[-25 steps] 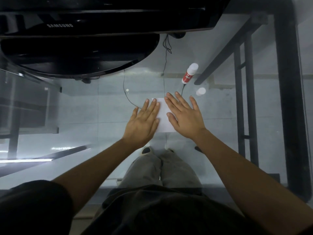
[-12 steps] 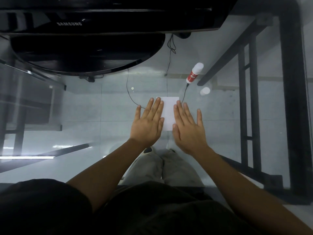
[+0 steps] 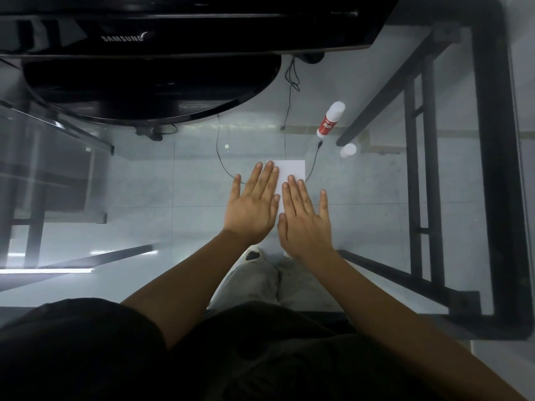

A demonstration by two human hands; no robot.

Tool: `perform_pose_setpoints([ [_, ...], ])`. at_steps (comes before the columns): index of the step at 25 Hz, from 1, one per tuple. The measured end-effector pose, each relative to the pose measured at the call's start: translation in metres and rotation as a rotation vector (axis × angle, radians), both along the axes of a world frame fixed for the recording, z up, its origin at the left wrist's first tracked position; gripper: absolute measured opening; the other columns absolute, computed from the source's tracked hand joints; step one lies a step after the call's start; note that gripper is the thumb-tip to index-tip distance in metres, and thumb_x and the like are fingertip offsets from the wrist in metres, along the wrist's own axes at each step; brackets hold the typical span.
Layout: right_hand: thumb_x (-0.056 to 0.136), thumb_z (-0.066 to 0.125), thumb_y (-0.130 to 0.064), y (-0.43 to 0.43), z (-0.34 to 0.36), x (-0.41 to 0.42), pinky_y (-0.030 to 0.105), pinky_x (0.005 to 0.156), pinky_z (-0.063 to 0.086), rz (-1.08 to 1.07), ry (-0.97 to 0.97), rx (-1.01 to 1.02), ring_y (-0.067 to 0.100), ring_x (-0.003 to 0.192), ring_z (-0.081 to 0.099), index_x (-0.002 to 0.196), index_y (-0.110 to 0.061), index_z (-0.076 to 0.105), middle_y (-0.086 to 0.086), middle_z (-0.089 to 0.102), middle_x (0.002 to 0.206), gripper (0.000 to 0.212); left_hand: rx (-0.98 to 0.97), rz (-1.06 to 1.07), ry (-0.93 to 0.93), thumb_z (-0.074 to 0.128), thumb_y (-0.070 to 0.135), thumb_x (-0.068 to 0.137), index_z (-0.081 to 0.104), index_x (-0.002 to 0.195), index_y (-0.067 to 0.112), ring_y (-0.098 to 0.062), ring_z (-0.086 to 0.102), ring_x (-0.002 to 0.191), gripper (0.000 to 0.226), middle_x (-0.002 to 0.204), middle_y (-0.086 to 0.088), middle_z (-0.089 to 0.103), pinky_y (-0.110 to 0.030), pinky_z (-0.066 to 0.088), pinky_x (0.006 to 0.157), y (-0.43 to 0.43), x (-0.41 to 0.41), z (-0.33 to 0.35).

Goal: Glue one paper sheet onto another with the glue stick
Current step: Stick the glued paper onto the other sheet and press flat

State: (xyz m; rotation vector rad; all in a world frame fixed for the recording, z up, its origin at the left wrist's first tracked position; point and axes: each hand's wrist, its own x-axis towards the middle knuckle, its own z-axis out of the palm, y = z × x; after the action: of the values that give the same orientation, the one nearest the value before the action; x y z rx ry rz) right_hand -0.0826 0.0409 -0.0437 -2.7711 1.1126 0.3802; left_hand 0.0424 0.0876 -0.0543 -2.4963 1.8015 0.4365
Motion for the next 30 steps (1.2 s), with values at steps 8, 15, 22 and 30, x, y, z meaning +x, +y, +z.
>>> perform_pose_setpoints([
  [8,0.095,0.009,-0.040,-0.009,-0.002,-0.014,0.048,0.104,-0.024,0.042,0.003,-0.040,0.020,0.142,-0.010,0.142,-0.015,-0.015,0.004,-0.007,0.156,0.059,0.004,-0.001,-0.022,-0.007,0.043,0.093,-0.007,0.147,0.017,-0.015,-0.011,0.142,0.060,0.159,-0.001,-0.001,-0.042,-0.006,0.113,0.001,0.002,-0.004],
  [15,0.095,0.009,-0.039,-0.005,0.002,-0.010,0.048,0.104,-0.025,0.059,-0.007,-0.024,0.018,0.140,-0.016,0.144,-0.016,-0.010,0.003,-0.007,0.156,0.058,-0.021,0.001,-0.020,-0.008,0.042,0.093,-0.005,0.147,0.017,-0.016,-0.004,0.144,0.060,0.159,-0.001,0.001,-0.043,-0.004,0.113,0.002,0.001,-0.005],
  [22,0.093,0.004,-0.039,-0.018,0.002,-0.015,0.047,0.105,-0.024,0.028,-0.020,-0.027,0.017,0.141,-0.011,0.142,-0.017,-0.011,0.002,-0.003,0.156,0.057,-0.030,0.001,-0.020,-0.002,0.041,0.095,-0.003,0.148,0.016,-0.015,-0.007,0.143,0.059,0.159,-0.001,0.003,-0.043,-0.003,0.113,0.002,0.001,-0.006],
  [30,0.091,-0.003,-0.042,-0.033,-0.004,-0.006,0.045,0.103,-0.029,-0.001,-0.020,-0.039,0.016,0.140,-0.015,0.138,-0.019,-0.023,0.001,-0.007,0.156,0.056,-0.047,0.009,-0.011,0.002,0.039,0.096,0.002,0.148,0.014,-0.014,-0.003,0.143,0.057,0.158,-0.002,0.009,-0.045,0.001,0.113,0.003,0.001,-0.005],
])
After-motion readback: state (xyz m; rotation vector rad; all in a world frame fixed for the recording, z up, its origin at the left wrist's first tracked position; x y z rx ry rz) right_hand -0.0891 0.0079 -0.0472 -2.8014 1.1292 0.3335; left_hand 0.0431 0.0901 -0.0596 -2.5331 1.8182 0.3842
